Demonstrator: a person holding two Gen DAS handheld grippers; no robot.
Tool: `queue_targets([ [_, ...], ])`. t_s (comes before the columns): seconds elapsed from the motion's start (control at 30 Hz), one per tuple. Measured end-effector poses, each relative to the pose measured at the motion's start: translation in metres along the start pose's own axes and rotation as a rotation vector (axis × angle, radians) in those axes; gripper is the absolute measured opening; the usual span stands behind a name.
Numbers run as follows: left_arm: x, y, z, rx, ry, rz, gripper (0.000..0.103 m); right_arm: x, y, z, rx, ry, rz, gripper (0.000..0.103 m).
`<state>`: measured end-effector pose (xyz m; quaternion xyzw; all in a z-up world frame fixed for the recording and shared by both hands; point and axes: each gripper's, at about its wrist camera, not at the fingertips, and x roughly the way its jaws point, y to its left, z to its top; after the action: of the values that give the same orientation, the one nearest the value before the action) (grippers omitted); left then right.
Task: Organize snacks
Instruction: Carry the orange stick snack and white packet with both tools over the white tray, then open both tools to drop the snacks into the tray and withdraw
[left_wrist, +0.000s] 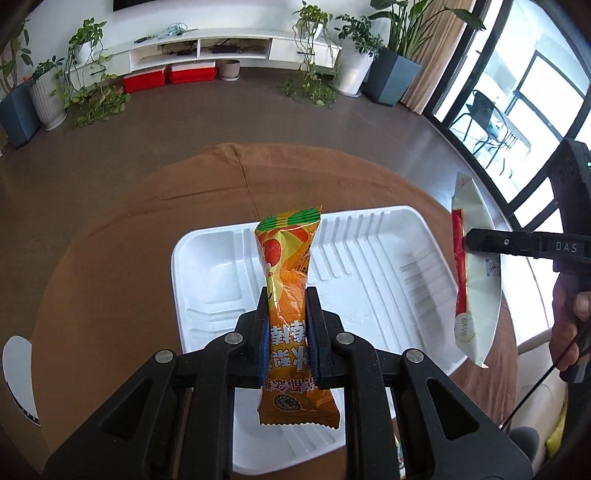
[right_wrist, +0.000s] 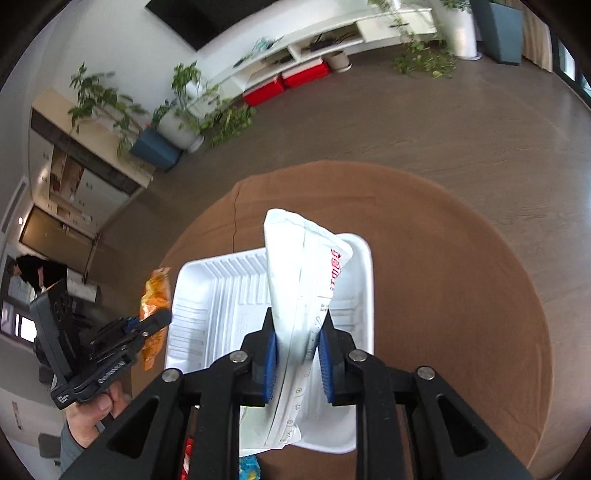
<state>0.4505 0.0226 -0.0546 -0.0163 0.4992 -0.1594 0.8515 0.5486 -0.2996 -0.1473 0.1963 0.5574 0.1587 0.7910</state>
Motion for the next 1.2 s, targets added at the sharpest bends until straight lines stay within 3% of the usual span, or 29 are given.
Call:
queue_targets([
  [0.33,0.045,0.009,-0.007,0.011,0.06,0.05,0.015,0.062,0.008,0.009,-0.082,0.127,-0.075,0.022],
  [0.57,0.084,0.011,-0.014,0.001,0.104,0.077,0.015,0.079,0.009,-0.001,-0.102,0.151,-0.11,0.022],
  [0.83,0.091,0.008,-0.012,0.003,0.107,0.078,0.019,0.077,0.001,-0.004,-0.062,0.116,-0.121,0.035],
  [0.87,0.091,0.007,-0.012,0.01,0.108,0.084,0.024,0.076,0.0,-0.005,-0.059,0.112,-0.123,0.037],
  [0.93,0.083,0.004,-0.015,0.023,0.105,0.094,0.045,0.073,0.0,-0.006,-0.051,0.104,-0.125,0.043],
  [0.97,0.081,0.001,-0.016,0.031,0.094,0.098,0.065,0.07,-0.002,-0.006,-0.046,0.094,-0.12,0.044],
  [1.0,0.076,0.0,-0.016,0.037,0.081,0.1,0.072,0.067,-0.004,-0.007,-0.044,0.09,-0.119,0.044],
  [1.2,0.046,-0.001,-0.015,0.031,0.033,0.083,0.072,0.043,-0.002,-0.01,-0.045,0.051,-0.128,0.049],
])
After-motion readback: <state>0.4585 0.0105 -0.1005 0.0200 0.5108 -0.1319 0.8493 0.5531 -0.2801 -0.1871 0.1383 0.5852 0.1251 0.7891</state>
